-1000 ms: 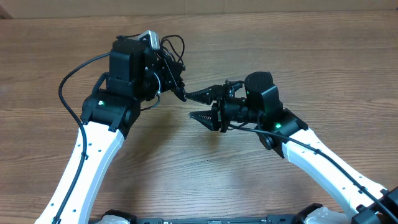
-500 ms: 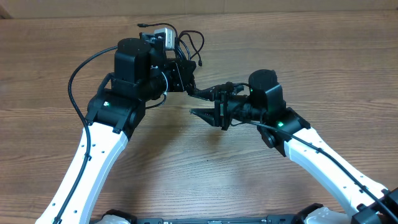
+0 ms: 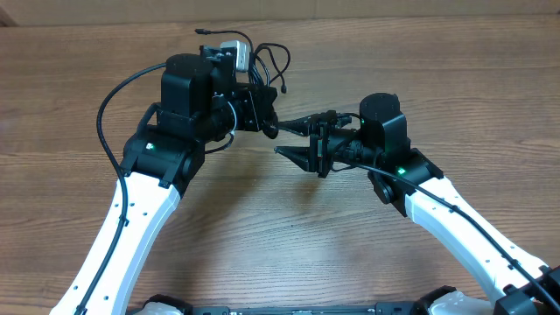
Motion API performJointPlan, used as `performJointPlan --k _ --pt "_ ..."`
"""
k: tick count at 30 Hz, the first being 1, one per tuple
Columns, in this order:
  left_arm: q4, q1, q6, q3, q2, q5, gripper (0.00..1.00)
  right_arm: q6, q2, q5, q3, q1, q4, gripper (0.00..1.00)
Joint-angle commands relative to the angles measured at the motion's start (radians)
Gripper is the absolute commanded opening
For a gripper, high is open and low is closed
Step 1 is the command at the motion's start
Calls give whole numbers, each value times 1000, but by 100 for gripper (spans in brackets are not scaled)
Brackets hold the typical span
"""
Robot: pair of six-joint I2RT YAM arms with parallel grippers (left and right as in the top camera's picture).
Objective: Untangle cables
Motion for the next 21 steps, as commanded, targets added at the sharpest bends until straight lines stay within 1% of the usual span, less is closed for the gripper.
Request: performJointPlan --k 1,6,8,14,20,21 --pt "2 -6 31 11 -18 -1 4 4 -14 -3 14 -8 8 40" --pt "3 -11 11 11 -18 21 4 4 -14 9 14 -8 8 42" --pt "5 -32 11 11 -18 46 4 4 -14 18 14 -8 8 42" --pt "34 -79 11 11 -18 46 4 4 -14 18 14 -8 8 41" --pt "44 -98 15 11 -18 42 4 4 -14 17 14 -8 8 36" --pt "42 -98 16 11 -18 42 4 4 -14 17 14 -8 8 34"
